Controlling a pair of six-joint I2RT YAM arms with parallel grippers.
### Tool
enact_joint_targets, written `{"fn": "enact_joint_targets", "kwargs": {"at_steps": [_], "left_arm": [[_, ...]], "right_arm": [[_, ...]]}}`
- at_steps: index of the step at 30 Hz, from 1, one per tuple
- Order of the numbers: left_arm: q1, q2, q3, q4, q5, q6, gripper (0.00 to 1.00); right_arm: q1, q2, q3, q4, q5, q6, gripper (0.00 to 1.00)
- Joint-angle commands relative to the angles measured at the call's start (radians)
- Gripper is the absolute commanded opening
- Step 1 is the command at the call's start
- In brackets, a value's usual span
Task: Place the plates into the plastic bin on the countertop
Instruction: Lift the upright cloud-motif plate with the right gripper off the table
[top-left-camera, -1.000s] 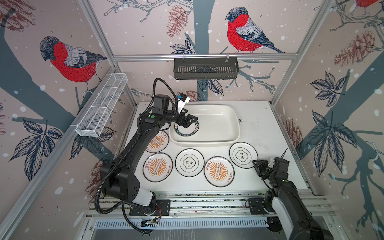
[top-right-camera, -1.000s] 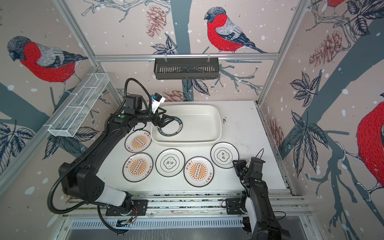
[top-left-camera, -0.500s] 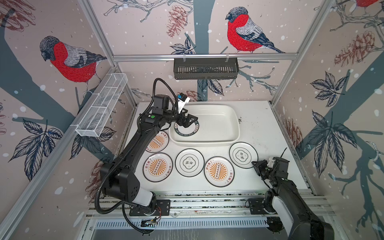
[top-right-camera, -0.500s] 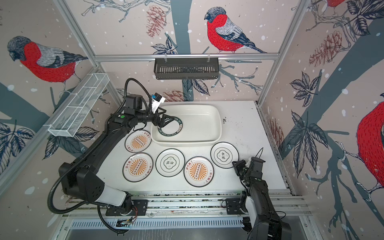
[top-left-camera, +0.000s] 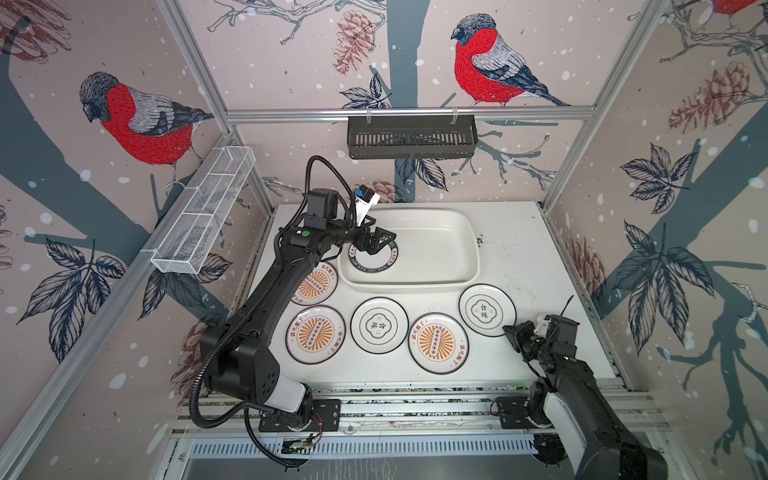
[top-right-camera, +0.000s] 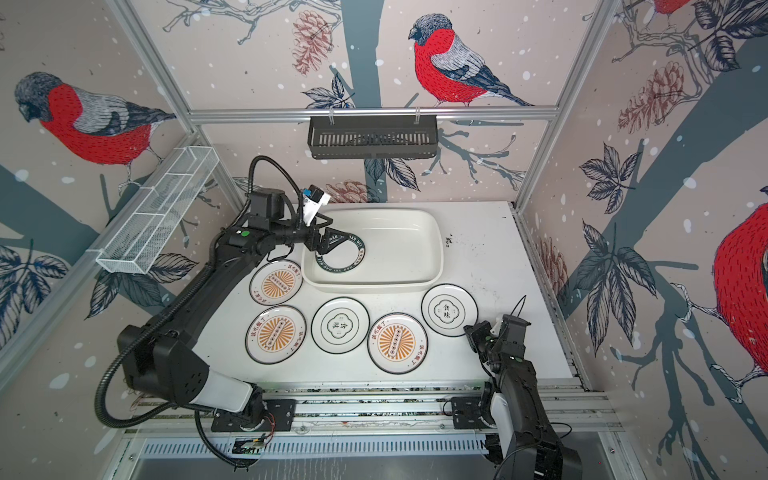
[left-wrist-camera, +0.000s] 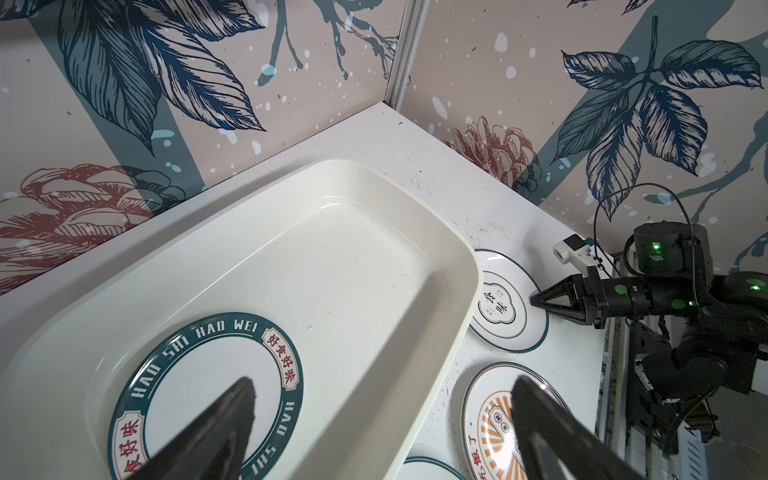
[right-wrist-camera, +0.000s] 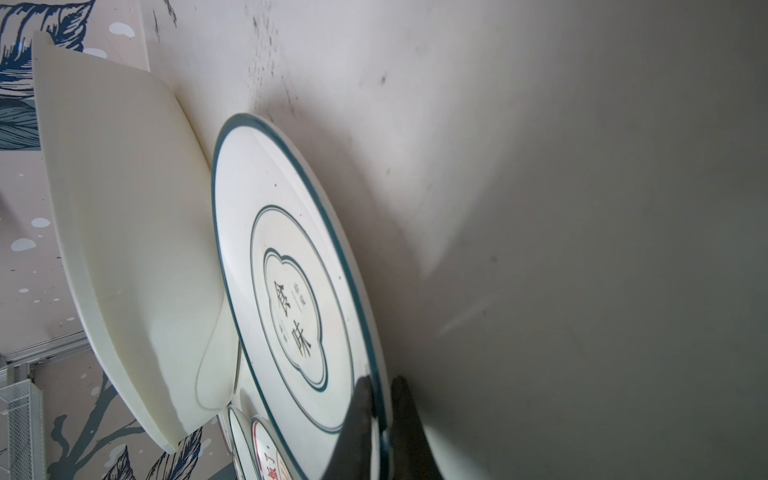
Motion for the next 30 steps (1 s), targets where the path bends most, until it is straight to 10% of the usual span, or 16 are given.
{"fn": "enact_joint_targets", "kwargs": {"at_steps": [1, 30], "left_arm": [[-0.002, -0.008, -0.002, 0.031, 0.025, -0.009, 0.95], [-0.004, -0.013, 0.011, 0.037, 0.040, -0.023, 0.95]], "right_arm": [[0.000, 0.004, 0.017, -0.227, 0.071, -0.023, 0.03], [-0.036, -0.074, 0.322, -0.490, 0.156, -0.087, 0.01]]}}
